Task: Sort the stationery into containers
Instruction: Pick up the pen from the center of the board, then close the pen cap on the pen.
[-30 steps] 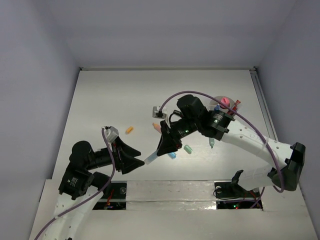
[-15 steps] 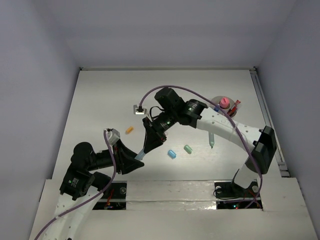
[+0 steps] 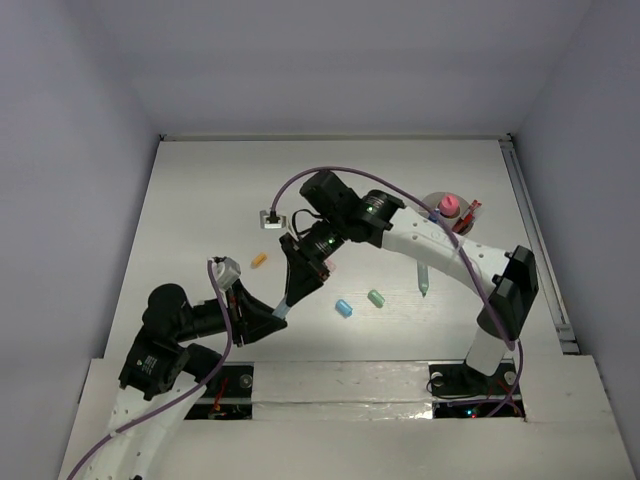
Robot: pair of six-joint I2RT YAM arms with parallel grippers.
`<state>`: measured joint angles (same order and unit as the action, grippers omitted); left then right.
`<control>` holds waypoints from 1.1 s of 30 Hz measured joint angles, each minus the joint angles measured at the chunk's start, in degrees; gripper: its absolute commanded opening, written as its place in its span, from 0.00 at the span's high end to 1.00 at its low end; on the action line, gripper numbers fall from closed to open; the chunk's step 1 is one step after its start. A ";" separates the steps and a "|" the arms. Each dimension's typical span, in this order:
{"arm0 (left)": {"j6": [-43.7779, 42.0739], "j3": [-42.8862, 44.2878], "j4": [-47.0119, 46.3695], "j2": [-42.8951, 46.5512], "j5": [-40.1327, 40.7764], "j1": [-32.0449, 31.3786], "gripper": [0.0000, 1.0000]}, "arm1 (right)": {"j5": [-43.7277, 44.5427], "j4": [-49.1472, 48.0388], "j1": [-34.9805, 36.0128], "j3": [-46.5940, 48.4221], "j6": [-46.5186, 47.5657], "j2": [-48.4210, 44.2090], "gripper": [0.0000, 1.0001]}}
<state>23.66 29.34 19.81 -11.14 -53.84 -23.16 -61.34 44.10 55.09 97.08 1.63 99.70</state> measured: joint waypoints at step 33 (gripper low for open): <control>3.17 4.57 -5.31 -6.38 22.53 -0.42 1.00 | 47.21 -30.82 -1.55 -45.90 -19.34 -31.06 0.86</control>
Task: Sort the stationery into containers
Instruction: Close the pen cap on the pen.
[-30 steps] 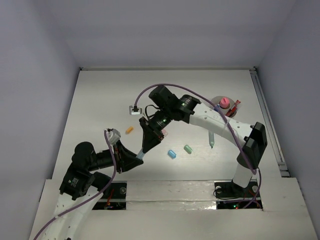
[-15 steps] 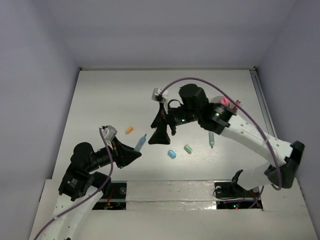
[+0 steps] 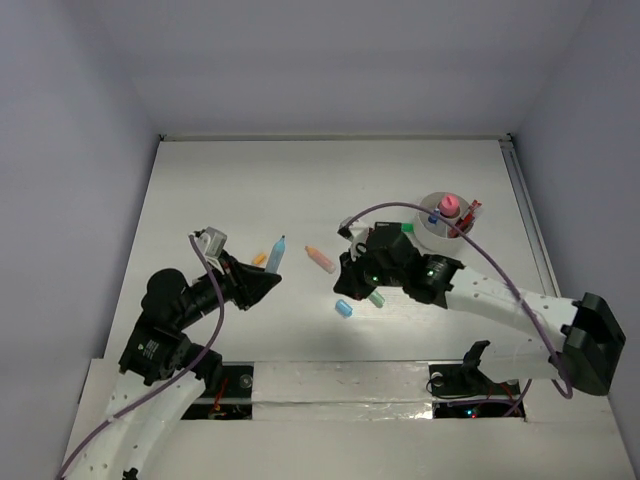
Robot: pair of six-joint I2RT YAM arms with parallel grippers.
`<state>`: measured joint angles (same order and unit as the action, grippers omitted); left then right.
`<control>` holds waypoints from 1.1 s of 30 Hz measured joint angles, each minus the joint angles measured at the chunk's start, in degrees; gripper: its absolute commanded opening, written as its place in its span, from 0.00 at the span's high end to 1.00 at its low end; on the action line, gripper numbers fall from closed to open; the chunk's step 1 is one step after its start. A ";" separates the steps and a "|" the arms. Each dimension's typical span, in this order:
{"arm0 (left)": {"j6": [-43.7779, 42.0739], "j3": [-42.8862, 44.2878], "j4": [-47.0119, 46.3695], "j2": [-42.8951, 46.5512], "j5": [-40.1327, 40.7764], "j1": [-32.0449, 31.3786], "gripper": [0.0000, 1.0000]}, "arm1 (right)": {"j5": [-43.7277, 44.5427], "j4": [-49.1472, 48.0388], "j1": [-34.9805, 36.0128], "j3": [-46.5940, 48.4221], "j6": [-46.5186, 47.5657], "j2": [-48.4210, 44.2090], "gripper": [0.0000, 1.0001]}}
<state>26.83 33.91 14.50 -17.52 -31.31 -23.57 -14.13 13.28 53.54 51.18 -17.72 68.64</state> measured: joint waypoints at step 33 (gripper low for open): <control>-0.87 -0.20 -6.12 -3.04 2.62 0.04 1.00 | 22.23 5.49 4.63 3.63 0.50 27.34 0.47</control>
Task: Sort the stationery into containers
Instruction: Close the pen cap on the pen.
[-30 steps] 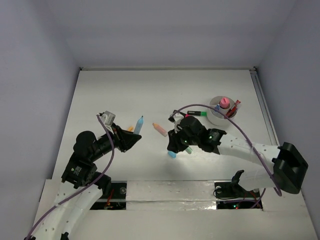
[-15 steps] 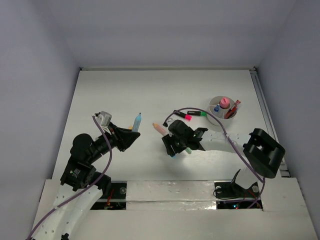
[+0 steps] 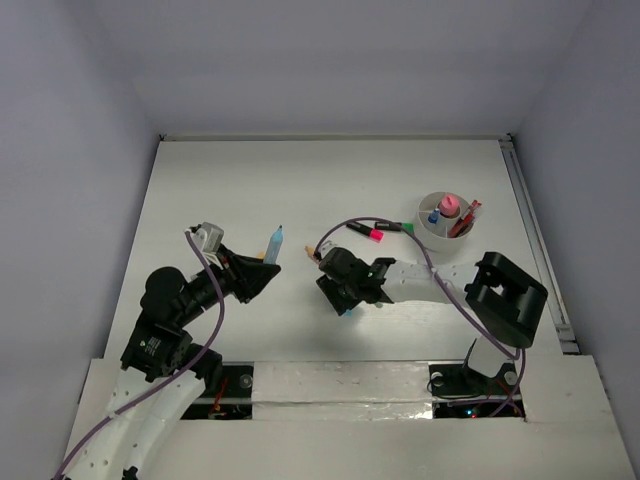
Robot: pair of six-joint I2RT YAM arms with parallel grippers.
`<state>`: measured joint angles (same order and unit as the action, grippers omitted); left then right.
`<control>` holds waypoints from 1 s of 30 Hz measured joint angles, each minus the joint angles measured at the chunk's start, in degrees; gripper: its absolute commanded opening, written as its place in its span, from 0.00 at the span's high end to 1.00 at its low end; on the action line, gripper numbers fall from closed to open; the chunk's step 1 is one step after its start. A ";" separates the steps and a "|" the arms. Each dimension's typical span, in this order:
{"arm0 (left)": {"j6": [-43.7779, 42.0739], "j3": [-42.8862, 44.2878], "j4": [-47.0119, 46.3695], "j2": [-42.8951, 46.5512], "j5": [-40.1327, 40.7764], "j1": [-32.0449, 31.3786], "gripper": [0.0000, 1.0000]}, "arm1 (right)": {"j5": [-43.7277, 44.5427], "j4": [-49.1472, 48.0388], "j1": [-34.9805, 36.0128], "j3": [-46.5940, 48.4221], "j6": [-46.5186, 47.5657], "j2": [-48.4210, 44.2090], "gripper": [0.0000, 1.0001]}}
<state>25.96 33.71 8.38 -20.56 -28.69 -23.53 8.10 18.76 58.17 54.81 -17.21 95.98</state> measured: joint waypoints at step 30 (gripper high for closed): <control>0.70 -1.36 -1.75 -0.63 -1.18 0.44 1.00 | 13.29 -8.81 2.71 11.19 -9.49 -21.84 1.00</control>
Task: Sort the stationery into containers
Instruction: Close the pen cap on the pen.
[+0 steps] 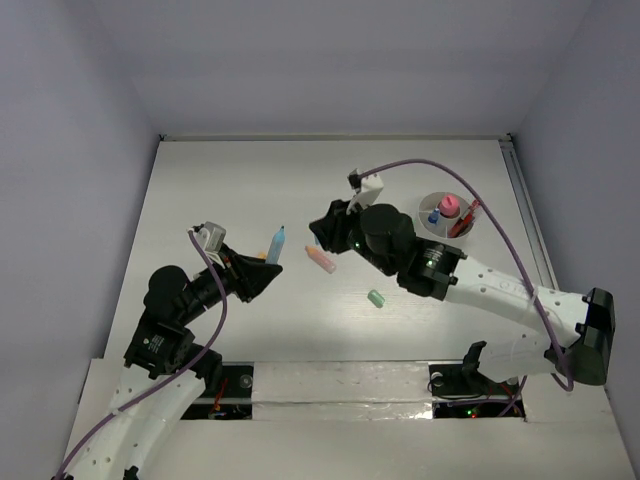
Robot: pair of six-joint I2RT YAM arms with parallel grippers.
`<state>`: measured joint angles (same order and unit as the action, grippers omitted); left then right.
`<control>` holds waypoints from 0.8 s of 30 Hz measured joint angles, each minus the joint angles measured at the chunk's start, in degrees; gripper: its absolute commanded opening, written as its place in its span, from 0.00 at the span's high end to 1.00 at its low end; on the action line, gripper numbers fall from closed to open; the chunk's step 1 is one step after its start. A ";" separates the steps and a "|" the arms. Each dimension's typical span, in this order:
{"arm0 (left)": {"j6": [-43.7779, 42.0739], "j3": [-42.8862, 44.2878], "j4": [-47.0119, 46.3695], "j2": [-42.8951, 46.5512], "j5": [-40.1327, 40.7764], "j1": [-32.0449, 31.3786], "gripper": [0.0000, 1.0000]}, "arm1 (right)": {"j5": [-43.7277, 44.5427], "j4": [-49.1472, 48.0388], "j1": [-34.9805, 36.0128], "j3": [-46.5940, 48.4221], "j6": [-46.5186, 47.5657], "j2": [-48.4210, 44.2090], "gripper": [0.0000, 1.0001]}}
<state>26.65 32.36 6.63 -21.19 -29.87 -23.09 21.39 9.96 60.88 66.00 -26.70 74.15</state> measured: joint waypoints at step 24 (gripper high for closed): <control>-5.35 1.86 1.03 -3.26 8.41 0.02 1.00 | 8.98 -18.36 0.02 14.36 -10.47 13.75 1.00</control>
<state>21.30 34.22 7.66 -24.45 -21.45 -23.07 30.37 -8.40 60.90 80.36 -37.17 87.90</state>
